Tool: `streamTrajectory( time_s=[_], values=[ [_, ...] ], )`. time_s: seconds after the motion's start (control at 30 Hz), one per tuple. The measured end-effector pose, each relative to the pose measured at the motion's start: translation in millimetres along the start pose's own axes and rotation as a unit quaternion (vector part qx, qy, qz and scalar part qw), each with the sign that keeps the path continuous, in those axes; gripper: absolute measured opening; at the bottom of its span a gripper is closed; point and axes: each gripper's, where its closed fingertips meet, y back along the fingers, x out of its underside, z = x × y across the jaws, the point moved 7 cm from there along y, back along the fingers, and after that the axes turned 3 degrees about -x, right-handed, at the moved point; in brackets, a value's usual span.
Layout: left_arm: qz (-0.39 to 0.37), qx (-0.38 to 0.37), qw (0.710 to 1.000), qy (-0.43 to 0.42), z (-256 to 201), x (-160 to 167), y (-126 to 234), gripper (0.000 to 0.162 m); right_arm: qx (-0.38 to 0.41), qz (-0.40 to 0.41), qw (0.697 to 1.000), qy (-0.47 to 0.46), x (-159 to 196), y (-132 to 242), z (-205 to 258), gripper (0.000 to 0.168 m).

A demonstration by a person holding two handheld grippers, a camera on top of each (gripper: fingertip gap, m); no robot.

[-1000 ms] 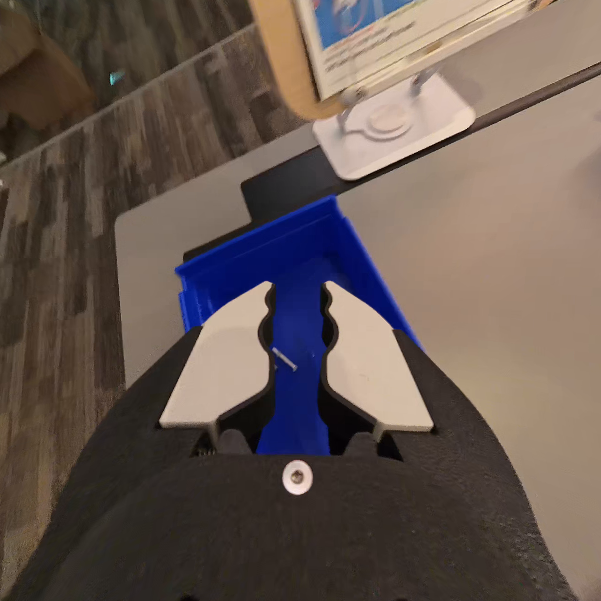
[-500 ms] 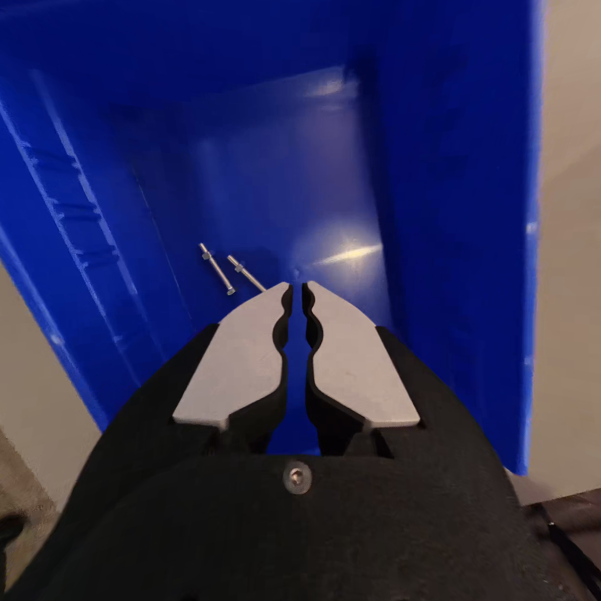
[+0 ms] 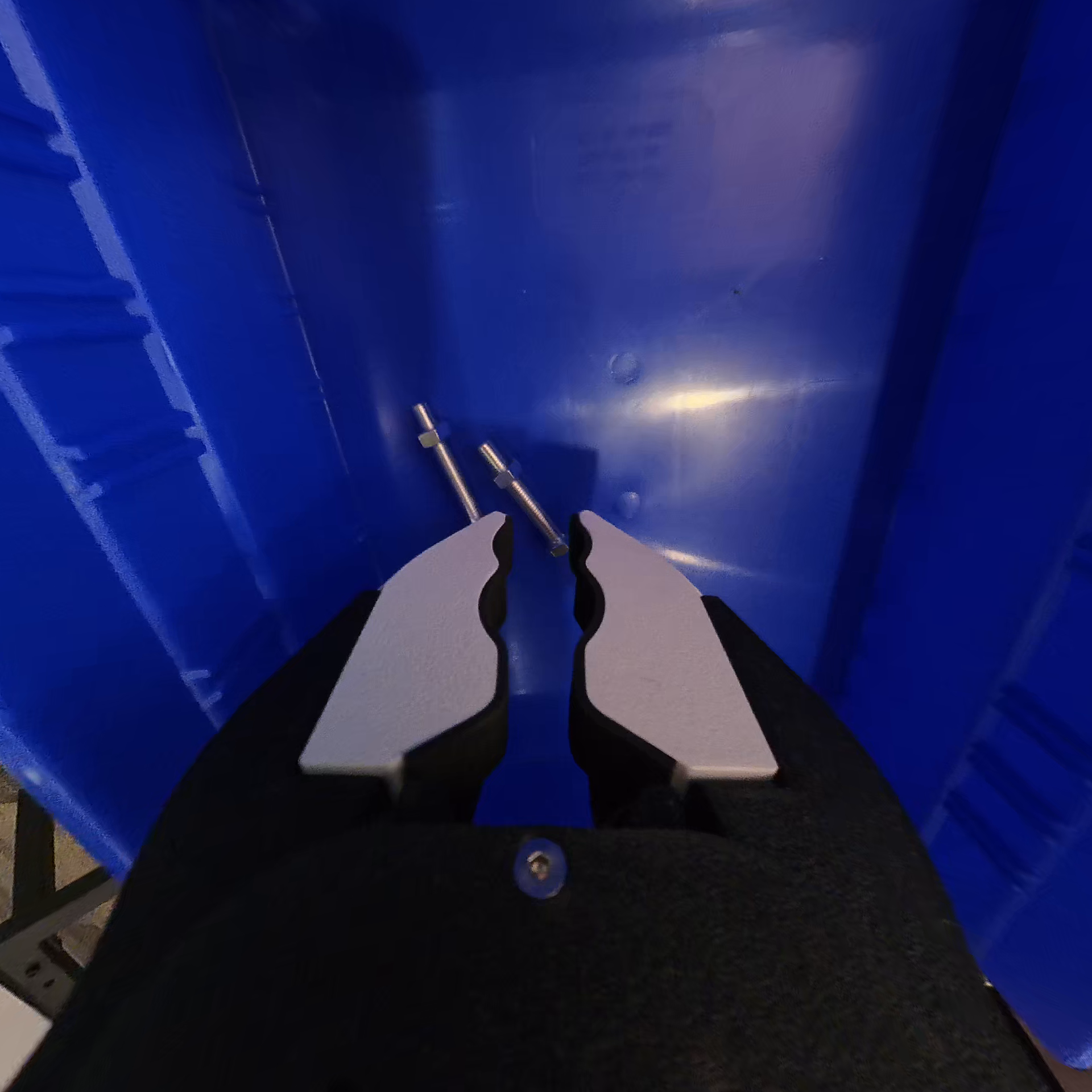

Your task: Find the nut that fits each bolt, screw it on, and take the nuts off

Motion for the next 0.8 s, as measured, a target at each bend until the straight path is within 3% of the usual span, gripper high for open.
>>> streamTrajectory(
  time_s=[0.3,0.4,0.53,0.63,0.7,0.77,0.8],
  values=[
    [0.033,0.01,0.999,0.002,-3.0,2.7,-10.4,0.014,0.004,0.008,1.0,0.01,1.0,0.0,1.3,0.02],
    [0.04,0.008,0.999,-0.023,-1.5,2.5,-10.7,0.006,0.002,0.019,1.0,0.01,3.6,-3.1,1.0,0.02],
    [0.039,0.012,0.998,-0.054,-4.8,3.6,-4.7,0.006,0.01,0.032,0.999,0.011,5.8,-6.2,-1.0,0.019],
    [-0.025,0.031,0.997,-0.071,-12.2,0.5,24.9,0.006,0.023,0.011,1.0,0.007,0.4,0.7,-0.9,0.018],
    [-0.104,0.086,0.986,-0.101,-28.8,0.2,60.0,0.006,0.038,-0.025,0.999,0.002,-8.6,13.4,2.5,0.016],
    [-0.213,0.172,0.948,-0.159,-59.9,2.8,105.9,0.005,0.042,-0.094,0.995,0.02,-24.5,33.3,15.8,0.016],
    [-0.277,0.219,0.915,-0.196,-80.6,6.0,130.8,0.006,0.03,-0.139,0.989,0.037,-34.2,45.0,28.1,0.016]
  ],
)
